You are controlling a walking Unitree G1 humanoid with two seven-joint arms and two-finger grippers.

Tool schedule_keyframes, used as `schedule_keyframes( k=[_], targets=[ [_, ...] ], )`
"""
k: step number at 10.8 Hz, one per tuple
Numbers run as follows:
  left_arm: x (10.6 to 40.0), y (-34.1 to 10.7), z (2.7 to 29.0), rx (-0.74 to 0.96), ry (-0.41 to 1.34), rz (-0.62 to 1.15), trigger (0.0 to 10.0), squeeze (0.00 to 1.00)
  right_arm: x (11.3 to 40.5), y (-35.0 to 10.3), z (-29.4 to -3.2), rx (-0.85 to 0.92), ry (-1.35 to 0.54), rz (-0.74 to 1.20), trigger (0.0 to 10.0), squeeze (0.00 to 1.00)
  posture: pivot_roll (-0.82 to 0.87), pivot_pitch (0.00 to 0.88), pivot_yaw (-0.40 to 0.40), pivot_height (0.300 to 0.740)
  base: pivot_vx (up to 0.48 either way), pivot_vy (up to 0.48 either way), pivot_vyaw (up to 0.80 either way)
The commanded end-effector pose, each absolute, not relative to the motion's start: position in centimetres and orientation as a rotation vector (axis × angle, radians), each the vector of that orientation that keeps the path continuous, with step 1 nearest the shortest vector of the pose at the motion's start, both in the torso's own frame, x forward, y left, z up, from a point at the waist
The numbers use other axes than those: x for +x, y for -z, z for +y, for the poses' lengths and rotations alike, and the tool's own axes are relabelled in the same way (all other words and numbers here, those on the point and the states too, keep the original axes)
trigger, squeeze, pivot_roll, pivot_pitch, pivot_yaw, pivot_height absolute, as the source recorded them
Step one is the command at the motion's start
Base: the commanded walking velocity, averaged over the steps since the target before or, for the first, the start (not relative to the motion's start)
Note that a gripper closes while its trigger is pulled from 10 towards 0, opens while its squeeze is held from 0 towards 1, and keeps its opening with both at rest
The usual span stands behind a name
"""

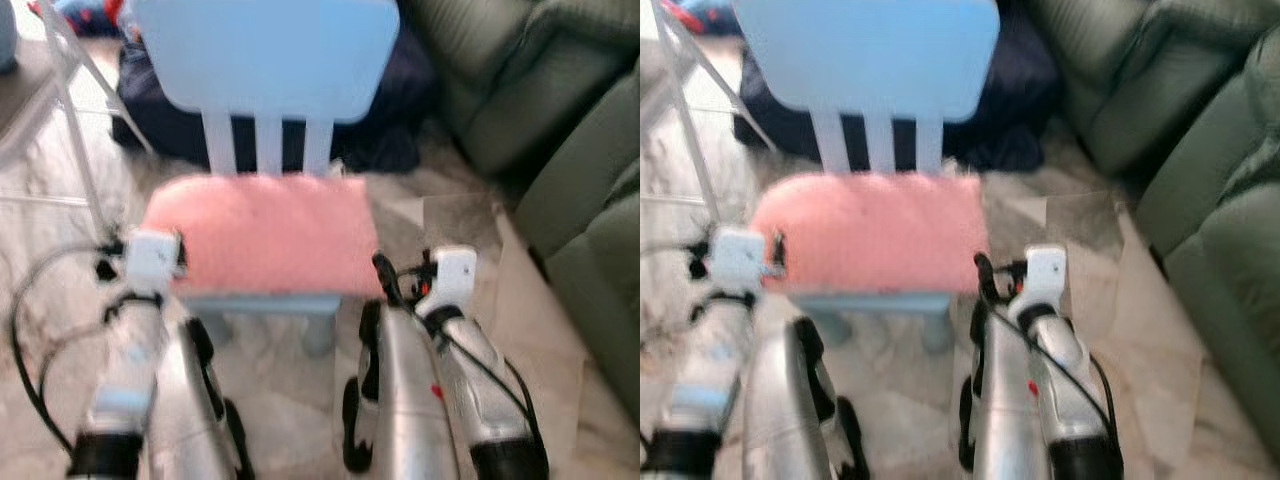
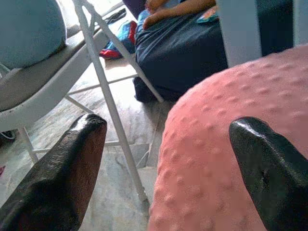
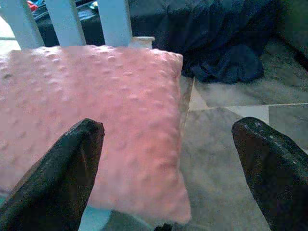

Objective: Move the pillow to the sofa

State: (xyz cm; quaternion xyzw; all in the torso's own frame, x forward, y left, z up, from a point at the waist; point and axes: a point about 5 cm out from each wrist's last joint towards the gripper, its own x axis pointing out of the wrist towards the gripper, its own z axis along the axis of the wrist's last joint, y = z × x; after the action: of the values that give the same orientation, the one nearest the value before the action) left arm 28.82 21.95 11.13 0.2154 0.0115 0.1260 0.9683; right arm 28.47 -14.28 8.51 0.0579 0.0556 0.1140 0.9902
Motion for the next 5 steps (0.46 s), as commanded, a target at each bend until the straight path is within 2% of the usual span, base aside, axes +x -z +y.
schedule_keyframes(
  k=[1,2,3,4,5],
  targets=[
    [29.1,-11.3,22.6,0.44,-0.259,0.027,10.0,0.0,28.9,-8.6,-14.7,0.123,-0.217,0.128,10.0,0.0,-0.03,0.308,-0.072,0.46,0.0,0.0,0.0],
    [29.6,-11.8,22.8,0.42,-0.258,0.017,10.0,0.02,29.7,-9.1,-14.7,0.122,-0.234,0.122,10.0,0.0,-0.02,0.323,-0.075,0.46,0.0,0.0,0.0],
    [30.6,-12.4,23.0,0.416,-0.269,0.001,10.0,1.0,30.7,-9.4,-14.5,0.118,-0.251,0.119,10.0,0.0,-0.02,0.332,-0.077,0.46,0.0,0.0,0.0],
    [31.7,-13.1,23.2,0.403,-0.287,-0.008,10.0,1.0,31.7,-9.9,-13.5,0.167,-0.317,0.121,10.0,1.0,-0.02,0.346,-0.077,0.46,0.0,0.0,0.0],
    [32.6,-14.1,23.5,0.418,-0.328,-0.034,10.0,1.0,32.9,-10.4,-12.5,0.131,-0.321,0.11,10.0,1.0,-0.02,0.355,-0.078,0.46,0.0,0.0,0.0]
  ],
)
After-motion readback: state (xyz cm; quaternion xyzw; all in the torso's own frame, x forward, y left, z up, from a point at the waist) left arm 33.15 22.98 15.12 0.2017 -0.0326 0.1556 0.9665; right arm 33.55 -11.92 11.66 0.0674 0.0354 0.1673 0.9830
